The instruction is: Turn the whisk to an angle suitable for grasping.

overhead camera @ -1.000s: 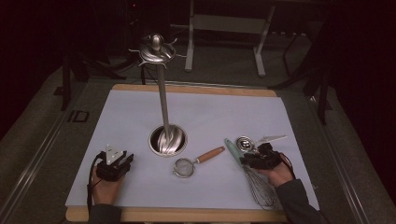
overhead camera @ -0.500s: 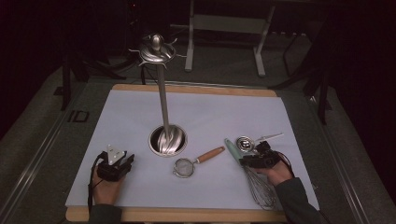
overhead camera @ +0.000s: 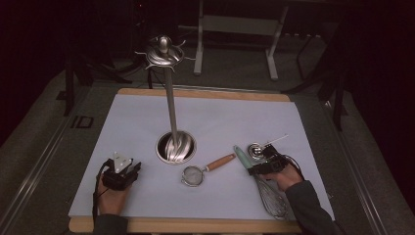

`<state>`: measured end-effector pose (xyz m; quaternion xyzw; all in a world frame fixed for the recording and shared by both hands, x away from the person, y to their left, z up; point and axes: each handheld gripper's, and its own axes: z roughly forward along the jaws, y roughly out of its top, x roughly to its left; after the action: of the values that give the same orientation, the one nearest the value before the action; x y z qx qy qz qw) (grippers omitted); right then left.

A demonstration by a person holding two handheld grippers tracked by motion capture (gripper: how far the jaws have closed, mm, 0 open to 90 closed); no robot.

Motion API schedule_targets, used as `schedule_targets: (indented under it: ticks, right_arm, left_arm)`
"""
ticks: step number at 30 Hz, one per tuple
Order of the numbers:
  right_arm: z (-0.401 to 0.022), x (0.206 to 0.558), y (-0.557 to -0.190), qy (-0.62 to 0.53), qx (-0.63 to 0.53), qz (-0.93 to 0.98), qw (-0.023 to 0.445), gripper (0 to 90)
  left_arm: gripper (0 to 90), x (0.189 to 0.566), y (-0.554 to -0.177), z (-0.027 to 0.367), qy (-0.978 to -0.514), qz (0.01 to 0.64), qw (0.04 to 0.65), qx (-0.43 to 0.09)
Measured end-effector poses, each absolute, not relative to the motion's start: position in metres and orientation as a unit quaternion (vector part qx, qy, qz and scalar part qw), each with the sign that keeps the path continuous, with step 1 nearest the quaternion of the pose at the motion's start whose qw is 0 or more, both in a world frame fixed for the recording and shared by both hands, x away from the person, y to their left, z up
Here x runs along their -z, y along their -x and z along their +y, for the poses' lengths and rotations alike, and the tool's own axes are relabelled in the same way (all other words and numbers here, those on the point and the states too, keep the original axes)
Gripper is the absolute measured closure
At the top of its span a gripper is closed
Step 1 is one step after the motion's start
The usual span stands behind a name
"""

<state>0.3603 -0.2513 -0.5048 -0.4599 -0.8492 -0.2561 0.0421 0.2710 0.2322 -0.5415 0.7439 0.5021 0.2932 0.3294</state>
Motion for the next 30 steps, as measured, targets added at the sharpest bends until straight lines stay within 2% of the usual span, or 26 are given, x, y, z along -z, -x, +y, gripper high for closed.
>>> schedule_targets:
  ticks: [3,8,15,30]
  right_arm:
    - [-0.246,0.507,-0.363,0.460,0.248,-0.851,0.058,65.9]
    - [-0.240,0.505,-0.366,0.465,0.235,-0.852,0.059,67.1]
    - [-0.247,0.508,-0.367,0.488,0.265,-0.829,0.073,69.0]
    - [-0.251,0.495,-0.365,0.487,0.310,-0.814,0.062,69.5]
  left_arm:
    - [64.3,0.542,-0.271,0.232,-0.744,0.503,0.329,-0.293]
    - [64.1,0.541,-0.271,0.232,-0.744,0.503,0.330,-0.292]
    - [63.7,0.542,-0.271,0.231,-0.745,0.501,0.327,-0.294]
    - [63.7,0.542,-0.271,0.231,-0.745,0.502,0.326,-0.295]
